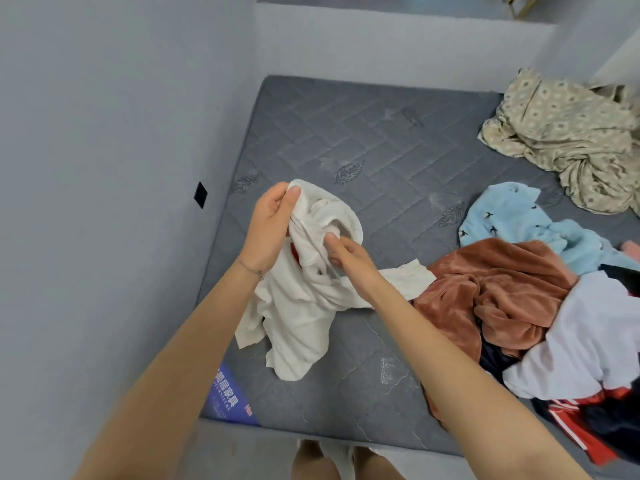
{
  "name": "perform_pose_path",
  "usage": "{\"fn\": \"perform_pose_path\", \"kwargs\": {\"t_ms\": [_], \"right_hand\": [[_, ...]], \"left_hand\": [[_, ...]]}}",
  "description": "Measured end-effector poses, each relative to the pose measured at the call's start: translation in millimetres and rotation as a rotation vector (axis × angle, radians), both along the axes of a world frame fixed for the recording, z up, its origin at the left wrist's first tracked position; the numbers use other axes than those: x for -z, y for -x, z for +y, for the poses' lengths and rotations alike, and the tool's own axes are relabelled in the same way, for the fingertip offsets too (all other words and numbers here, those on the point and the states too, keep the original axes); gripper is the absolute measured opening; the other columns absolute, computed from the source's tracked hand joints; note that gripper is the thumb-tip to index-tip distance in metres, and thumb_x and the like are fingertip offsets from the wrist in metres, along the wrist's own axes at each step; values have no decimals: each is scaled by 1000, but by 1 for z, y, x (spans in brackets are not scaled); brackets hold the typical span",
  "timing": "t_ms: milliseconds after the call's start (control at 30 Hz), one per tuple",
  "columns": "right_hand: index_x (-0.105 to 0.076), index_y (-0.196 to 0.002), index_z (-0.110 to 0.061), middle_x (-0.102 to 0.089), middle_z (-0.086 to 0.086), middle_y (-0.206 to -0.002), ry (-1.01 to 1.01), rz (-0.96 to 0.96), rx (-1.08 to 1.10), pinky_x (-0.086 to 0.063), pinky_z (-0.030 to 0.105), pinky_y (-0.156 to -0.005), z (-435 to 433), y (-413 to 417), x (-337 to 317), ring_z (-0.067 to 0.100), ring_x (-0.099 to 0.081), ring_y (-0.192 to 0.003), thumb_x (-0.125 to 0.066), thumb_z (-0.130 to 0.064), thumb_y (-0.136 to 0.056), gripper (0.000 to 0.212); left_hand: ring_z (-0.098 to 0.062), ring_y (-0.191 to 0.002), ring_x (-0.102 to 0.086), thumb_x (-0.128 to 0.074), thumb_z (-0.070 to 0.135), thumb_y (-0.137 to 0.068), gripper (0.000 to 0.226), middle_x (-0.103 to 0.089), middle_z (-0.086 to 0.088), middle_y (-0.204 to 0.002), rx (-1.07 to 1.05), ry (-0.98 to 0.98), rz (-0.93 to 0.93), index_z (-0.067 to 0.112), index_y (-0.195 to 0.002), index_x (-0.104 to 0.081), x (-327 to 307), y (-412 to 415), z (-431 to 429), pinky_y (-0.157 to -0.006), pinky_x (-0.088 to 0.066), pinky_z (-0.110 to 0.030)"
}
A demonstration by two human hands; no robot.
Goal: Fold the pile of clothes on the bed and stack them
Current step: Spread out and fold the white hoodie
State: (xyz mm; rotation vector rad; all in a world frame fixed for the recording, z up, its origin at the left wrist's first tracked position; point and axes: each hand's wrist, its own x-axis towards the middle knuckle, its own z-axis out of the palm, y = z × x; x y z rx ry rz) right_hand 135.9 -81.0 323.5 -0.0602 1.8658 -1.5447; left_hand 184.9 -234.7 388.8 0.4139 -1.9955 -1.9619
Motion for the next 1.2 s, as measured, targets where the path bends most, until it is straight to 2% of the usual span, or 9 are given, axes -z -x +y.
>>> {"fn": "perform_pose_path", "kwargs": {"t_ms": [133,233,333,433,533,667,833,1000,1200], "right_hand": [[-39,-66,-20,-36,-2,-68,81,183,62,-32,31,-66,-8,6,-51,11,-35,-67,-59,-42,-94,41],[-41,-69,-19,-36,3,-74,137,283,88,-28,31,-64,-7,11,-94,14,-34,-69,-58,-39,-95,37],[-38,-64,-17,-38,-4,-67,163,361,144,-29,25,-59,1,11,-133,9,-34,-62,-56,-31,-98,41],[-51,-63,-21,-52,-19,-56,226,375,207,-38,15,-57,10,6,-165,-2,-47,-55,-54,-23,-100,37],[-62,-76,-21,-63,-17,-68,304,366,251,-46,18,-66,19,4,-187,0,-58,-65,-53,-23,-100,26],[-55,-65,-25,-55,-20,-58,278,468,272,-42,14,-59,31,-2,-206,-2,-51,-57,-55,-21,-98,33],[-49,-75,-12,-44,-3,-68,266,579,347,-37,20,-59,50,-3,-227,5,-41,-59,-59,-24,-95,25],[-45,-72,-14,-39,-8,-65,258,619,316,-32,13,-53,76,4,-247,0,-36,-54,-58,-22,-98,30],[-55,-79,-14,-48,-6,-73,219,672,318,-36,12,-58,98,14,-253,6,-44,-67,-64,-26,-94,21]], "left_hand": [[-7,-61,-39,-48,28,-102,32,-41,1,-69,-58,-32,30,10,-75,-47,-46,3,-8,-54,-35,-23],[-9,-66,-45,-46,23,-104,28,-47,-1,-74,-77,-28,45,14,-78,-52,-68,5,-9,-56,-40,-22],[-16,-83,-56,-43,23,-105,25,-57,-10,-90,-39,-46,25,7,-93,-59,-77,0,-6,-73,-50,-28],[-15,-105,-63,-40,23,-106,29,-68,-6,-110,89,-73,-46,10,-112,-65,-74,-14,0,-97,-49,-31],[-11,-127,-54,-48,35,-102,41,-58,3,-138,290,-31,-173,19,-140,-50,-61,-29,7,-109,-41,-36],[-4,-125,-52,-58,52,-91,50,-57,10,-133,340,-55,-258,28,-132,-43,-64,-47,40,-109,-39,-32],[9,-98,-46,-69,45,-86,67,-41,19,-115,232,181,-316,21,-129,-23,-64,-41,75,-74,-39,-10],[-9,-125,-48,-62,48,-90,75,-46,2,-144,347,128,-384,16,-146,-24,-60,-28,75,-95,-35,-21],[-10,-129,-40,-63,50,-88,63,-38,3,-140,220,48,-272,20,-132,-28,-66,-16,103,-103,-35,-26]]}}
